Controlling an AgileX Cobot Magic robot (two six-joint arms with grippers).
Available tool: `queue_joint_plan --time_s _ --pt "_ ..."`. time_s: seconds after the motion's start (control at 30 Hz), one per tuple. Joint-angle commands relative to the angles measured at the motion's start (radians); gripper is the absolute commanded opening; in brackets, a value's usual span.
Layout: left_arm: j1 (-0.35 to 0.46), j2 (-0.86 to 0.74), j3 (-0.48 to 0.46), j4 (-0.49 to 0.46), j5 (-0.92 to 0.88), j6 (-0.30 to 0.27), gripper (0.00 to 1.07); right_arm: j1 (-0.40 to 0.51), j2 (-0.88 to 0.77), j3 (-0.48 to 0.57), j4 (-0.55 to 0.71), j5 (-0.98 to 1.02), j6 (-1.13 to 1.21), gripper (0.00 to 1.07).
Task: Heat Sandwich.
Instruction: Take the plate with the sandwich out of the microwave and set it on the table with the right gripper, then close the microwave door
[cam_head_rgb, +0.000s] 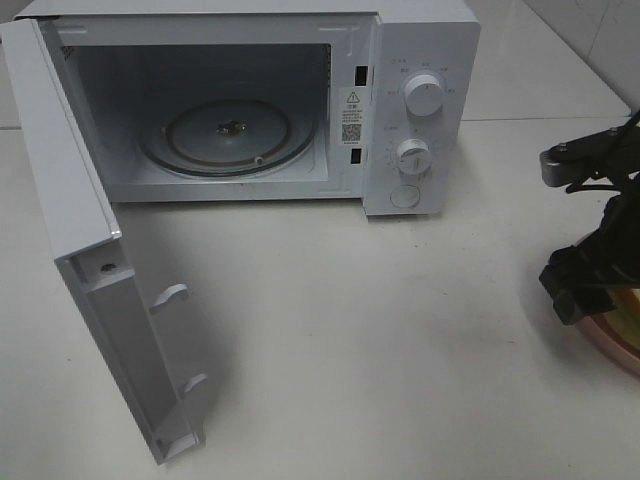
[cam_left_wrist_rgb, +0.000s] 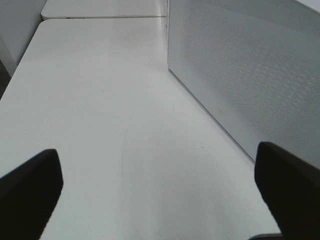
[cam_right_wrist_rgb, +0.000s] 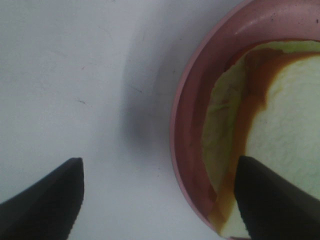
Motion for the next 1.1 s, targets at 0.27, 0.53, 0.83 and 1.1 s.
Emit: queue_joint_plan --time_s 0.27,0.53,0.83,1.1 --pt "-0.006 -0.021 0.004 0.0 -0.004 -0.004 1.0 0.004 -0.232 -0.004 0.079 0.175 -0.025 0.79" --pt "-0.006 -0.021 0.004 0.0 -0.004 -0.004 1.0 0.004 -0.423 -0.004 0.097 0.284 -0.026 0.78" --pt "-0.006 -0.021 0.004 0.0 -0.004 -0.004 1.0 0.004 -0.614 -0.004 0.097 0.381 -0.025 0.77" --pt "-0.006 -0.021 0.004 0.0 -0.004 -0.004 1.0 0.004 -0.752 -0.002 0.097 0.47 -0.025 0.76"
